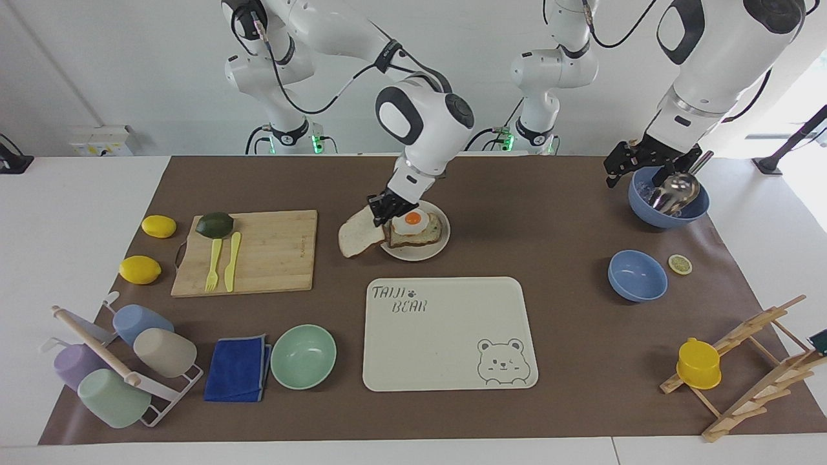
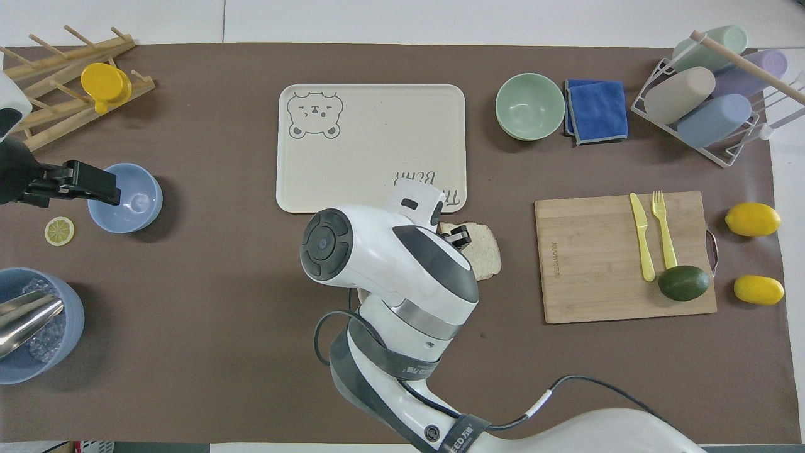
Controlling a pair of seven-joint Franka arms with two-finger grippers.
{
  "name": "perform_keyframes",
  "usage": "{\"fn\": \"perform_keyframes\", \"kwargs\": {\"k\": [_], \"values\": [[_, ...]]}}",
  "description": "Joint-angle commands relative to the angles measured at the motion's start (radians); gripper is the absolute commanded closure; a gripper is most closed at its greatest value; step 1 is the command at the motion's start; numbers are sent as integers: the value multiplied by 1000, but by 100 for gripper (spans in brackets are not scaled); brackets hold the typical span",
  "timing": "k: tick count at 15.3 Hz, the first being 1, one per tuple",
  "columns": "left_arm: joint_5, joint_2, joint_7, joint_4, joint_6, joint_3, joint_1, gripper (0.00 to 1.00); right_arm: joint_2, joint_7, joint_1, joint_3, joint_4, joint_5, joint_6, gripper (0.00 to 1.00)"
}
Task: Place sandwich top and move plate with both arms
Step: 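Lower the bread slice onto the egg sandwich with the right gripper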
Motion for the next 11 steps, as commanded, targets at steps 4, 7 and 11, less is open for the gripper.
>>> {"fn": "perform_keyframes", "kwargs": {"k": [4, 7, 11], "values": [[15, -20, 1, -19, 2, 9, -9, 0, 8, 83, 1, 26, -45, 63, 38, 100], [15, -20, 1, -19, 2, 9, -7, 0, 7, 89, 24, 38, -39, 60, 30, 100], [15, -24, 0, -22, 1, 9, -5, 0, 13, 89, 27, 38, -14, 56, 46, 100]]}}
